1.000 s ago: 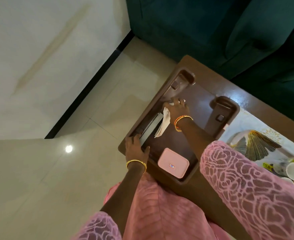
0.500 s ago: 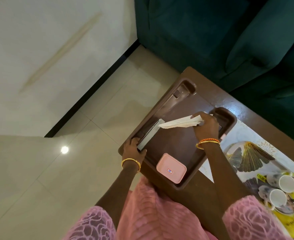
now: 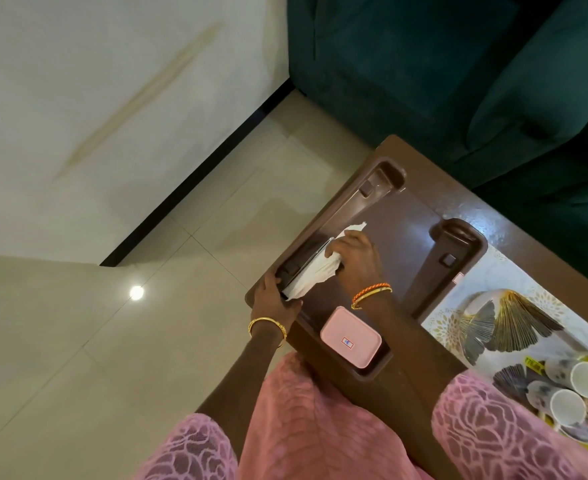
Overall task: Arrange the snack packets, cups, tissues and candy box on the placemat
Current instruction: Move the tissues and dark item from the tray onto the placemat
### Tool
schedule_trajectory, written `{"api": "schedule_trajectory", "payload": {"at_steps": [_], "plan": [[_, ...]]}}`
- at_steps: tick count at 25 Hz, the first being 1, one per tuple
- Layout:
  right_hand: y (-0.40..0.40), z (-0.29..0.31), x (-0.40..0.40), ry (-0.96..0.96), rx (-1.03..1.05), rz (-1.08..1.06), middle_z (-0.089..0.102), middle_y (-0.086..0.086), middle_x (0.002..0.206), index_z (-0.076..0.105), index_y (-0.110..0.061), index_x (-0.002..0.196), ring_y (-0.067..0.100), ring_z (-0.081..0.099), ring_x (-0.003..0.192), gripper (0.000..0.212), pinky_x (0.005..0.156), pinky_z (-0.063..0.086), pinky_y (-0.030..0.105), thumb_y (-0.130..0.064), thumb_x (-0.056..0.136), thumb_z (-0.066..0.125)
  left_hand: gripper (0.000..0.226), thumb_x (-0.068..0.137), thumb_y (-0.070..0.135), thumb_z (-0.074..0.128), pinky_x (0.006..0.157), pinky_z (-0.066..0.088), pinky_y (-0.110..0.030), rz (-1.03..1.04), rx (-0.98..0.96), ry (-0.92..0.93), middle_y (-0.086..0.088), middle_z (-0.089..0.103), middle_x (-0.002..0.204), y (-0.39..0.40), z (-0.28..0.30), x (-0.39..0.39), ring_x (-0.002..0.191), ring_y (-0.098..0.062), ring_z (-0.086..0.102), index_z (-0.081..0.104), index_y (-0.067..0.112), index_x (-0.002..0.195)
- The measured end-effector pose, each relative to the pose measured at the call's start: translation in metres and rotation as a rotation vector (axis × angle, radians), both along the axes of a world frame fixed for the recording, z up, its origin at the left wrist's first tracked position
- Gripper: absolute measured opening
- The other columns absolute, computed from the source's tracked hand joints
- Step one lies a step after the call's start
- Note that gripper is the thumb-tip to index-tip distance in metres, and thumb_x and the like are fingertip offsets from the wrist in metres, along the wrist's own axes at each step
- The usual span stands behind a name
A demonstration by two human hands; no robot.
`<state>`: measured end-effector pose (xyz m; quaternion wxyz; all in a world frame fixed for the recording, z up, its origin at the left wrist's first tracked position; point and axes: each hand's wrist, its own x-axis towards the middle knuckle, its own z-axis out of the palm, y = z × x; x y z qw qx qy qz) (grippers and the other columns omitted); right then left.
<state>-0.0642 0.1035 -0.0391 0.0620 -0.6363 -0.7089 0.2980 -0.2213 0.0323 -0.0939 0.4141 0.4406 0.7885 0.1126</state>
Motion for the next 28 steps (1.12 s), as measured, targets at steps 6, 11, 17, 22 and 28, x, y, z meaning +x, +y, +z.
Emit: {"api": "schedule_trajectory", "payload": {"at_steps": [6, 11, 17, 22, 28], "plan": [[0.003, -0.001, -0.008, 0.095, 0.083, -0.080, 0.072, 0.011, 0.096, 0.068, -0.006, 0.083, 0.033, 0.050, 0.119, 0.023, 0.092, 0.038, 0.044, 0.007, 0.065, 0.062, 0.078, 0.067, 0.022, 0.079, 0.091, 0.045, -0.029, -0.046, -0.003, 0.026, -0.005, 0.055, 0.126, 0.001, -0.002, 0.004, 0.112, -0.025, 0.053, 0.038, 0.019, 0.134], [0.004, -0.012, -0.009, -0.030, -0.005, -0.004, 0.070, 0.004, 0.105, 0.067, -0.013, 0.090, 0.027, 0.045, 0.123, 0.021, 0.096, 0.033, 0.040, -0.003, 0.072, 0.064, 0.049, 0.076, 0.022, 0.071, 0.094, 0.043, -0.029, -0.111, 0.114, 0.042, -0.008, 0.056, 0.125, 0.003, 0.000, 0.006, 0.110, -0.026, 0.055, 0.056, 0.017, 0.123], [0.000, -0.030, -0.010, 0.023, -0.065, 0.031, 0.067, 0.006, 0.109, 0.068, -0.012, 0.096, 0.027, 0.049, 0.116, 0.026, 0.099, 0.038, 0.037, 0.001, 0.079, 0.054, 0.044, 0.079, 0.026, 0.067, 0.098, 0.045, -0.037, -0.123, 0.084, 0.112, -0.009, 0.055, 0.125, 0.004, -0.004, 0.009, 0.113, -0.028, 0.054, 0.058, 0.014, 0.121], [-0.005, -0.033, -0.010, 0.228, -0.047, -0.092, 0.052, 0.019, 0.113, 0.061, -0.004, 0.107, 0.030, 0.058, 0.094, 0.042, 0.078, 0.048, 0.028, 0.017, 0.073, 0.049, 0.054, 0.079, 0.031, 0.068, 0.101, 0.044, -0.041, -0.156, 0.031, 0.124, -0.009, 0.055, 0.128, 0.009, -0.009, 0.016, 0.122, -0.028, 0.048, 0.052, 0.014, 0.127], [-0.008, -0.032, -0.012, 0.312, -0.108, -0.160, 0.042, 0.018, 0.129, 0.045, -0.010, 0.126, 0.030, 0.055, 0.107, 0.060, 0.081, 0.048, 0.023, 0.017, 0.072, 0.047, 0.038, 0.084, 0.028, 0.064, 0.092, 0.050, -0.037, -0.141, 0.039, 0.076, -0.012, 0.068, 0.112, 0.024, -0.013, 0.028, 0.103, -0.031, 0.063, 0.058, 0.012, 0.118]]}}
